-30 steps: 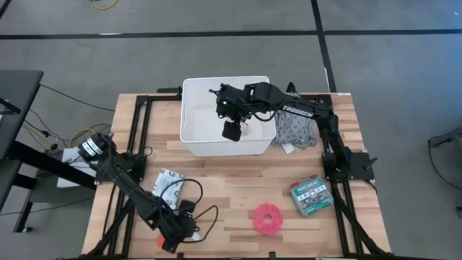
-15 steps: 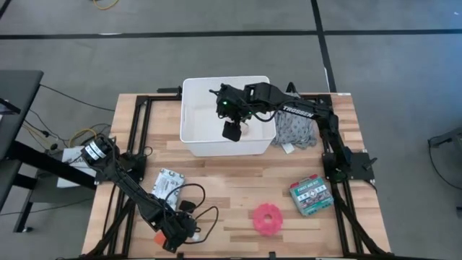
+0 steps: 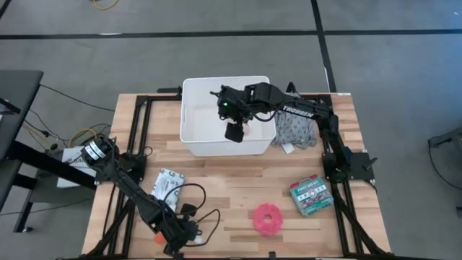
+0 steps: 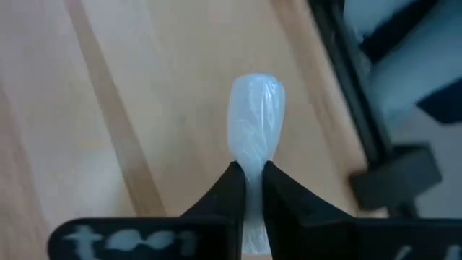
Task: Pick & place medical supplies in basket/bin
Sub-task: Put the white gauze into the white bin
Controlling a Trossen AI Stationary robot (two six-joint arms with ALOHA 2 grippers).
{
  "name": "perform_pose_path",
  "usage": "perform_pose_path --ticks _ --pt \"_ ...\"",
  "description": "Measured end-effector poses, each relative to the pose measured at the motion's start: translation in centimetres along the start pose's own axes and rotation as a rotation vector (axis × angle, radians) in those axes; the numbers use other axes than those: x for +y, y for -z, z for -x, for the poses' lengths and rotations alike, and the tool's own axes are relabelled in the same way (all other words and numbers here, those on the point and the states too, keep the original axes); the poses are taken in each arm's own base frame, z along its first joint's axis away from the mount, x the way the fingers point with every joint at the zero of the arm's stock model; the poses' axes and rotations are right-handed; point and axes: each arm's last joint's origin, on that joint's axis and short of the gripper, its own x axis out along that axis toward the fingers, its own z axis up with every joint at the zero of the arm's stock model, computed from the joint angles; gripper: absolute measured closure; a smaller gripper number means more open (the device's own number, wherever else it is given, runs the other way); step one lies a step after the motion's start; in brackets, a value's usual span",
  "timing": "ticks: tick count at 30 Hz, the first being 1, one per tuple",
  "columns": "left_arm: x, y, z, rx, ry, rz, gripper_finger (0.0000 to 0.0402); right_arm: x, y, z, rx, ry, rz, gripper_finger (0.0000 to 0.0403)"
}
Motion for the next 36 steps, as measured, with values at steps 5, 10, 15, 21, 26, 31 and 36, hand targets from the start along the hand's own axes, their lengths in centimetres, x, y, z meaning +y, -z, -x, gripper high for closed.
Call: perform_pose_path --ticks 5,10,15,21,26,31,36 --pt "-0.7 -2.5 1.3 -0.086 -0.035 0.008 0.0391 0.1 0.8 0.0 0.082 -0.003 0.006 0.0154" --pt "-0.5 -4.5 3.4 -0.065 -0.144 0.053 0.0392 0.2 1.7 0.6 0.166 -0.001 -0.014 0.0154" --pt "-0.6 -6.7 6.6 -0.07 -0.311 0.031 0.0391 0.5 2.1 2.8 0.119 0.045 0.011 0.0154" --pt "-0.8 -8.6 11.5 -0.071 -0.523 -0.049 0.0391 1.0 3.3 7.4 0.012 0.094 0.032 0.0154" --pt "0.2 -9.5 15.4 -0.115 -0.774 -0.054 0.0391 1.6 4.6 11.3 -0.099 0.094 0.03 0.0154" --pt "1.7 -10.4 17.9 -0.177 -0.934 -0.006 0.039 2.6 5.8 13.9 -0.159 0.069 0.048 0.0154" --pt "4.4 -11.6 19.2 -0.237 -1.06 0.104 0.039 3.4 6.6 15.4 -0.199 0.048 0.065 0.0154"
